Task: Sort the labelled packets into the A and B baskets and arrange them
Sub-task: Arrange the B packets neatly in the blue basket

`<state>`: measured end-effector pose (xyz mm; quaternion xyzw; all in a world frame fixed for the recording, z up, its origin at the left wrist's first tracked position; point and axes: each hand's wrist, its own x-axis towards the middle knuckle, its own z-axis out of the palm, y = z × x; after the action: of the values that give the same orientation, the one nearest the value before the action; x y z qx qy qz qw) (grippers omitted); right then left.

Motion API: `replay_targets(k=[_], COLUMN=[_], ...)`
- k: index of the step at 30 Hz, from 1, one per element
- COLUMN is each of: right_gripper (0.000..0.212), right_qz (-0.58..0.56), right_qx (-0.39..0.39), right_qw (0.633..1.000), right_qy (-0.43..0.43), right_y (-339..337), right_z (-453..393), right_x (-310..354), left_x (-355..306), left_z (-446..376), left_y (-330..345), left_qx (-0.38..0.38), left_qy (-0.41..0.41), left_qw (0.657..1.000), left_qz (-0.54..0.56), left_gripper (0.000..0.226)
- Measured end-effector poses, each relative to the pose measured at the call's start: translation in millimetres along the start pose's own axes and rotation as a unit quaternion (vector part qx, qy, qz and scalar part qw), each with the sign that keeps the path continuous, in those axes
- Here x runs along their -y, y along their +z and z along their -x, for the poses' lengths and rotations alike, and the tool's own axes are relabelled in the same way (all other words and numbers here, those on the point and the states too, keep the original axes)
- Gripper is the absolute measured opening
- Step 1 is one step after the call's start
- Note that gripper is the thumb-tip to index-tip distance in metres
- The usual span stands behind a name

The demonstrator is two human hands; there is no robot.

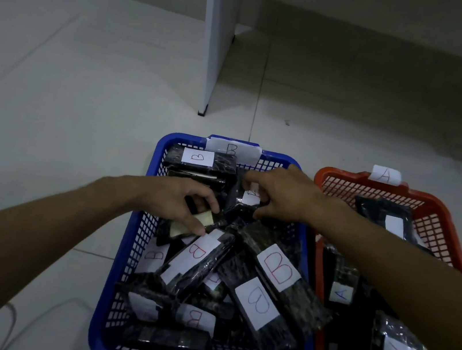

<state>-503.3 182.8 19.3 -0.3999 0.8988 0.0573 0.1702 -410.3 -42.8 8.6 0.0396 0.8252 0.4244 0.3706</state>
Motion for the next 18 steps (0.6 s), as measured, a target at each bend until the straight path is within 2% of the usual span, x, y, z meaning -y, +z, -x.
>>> replay_targets(k=[3, 8, 13, 15, 18], right_gripper=[0.057, 0.052, 0.053, 0.063, 0.09], right_qz=[0.03, -0.028, -0.062, 0.005, 0.119], right_qx=[-0.018, -0.024, -0.013, -0.015, 0.005], right_qw=[0.999, 0.999, 0.998, 1.0, 0.992], right_qy=[-0.002, -0.031, -0.017, -0.004, 0.027], right_y=[-2, 10, 3, -2, -2], right_z=[-3, -8, 0, 4, 8], right_x=[-4, -5, -9, -9, -9], left_x=[0, -3, -7, -9, -13], left_z=[-2, -5, -3, -3, -3], left_y=[-1, 5, 3, 1, 1], left_qx=[-0.03, -0.015, -0.032, -0.037, -0.032], left_qy=[0.002, -0.026, -0.029, -0.027, -0.024], left_qw=[1.0, 0.998, 0.997, 0.996, 0.995], left_qz=[-0.008, -0.049, -0.067, -0.078, -0.092], left_gripper=[0.043, 0.056, 0.05, 0.039, 0.034])
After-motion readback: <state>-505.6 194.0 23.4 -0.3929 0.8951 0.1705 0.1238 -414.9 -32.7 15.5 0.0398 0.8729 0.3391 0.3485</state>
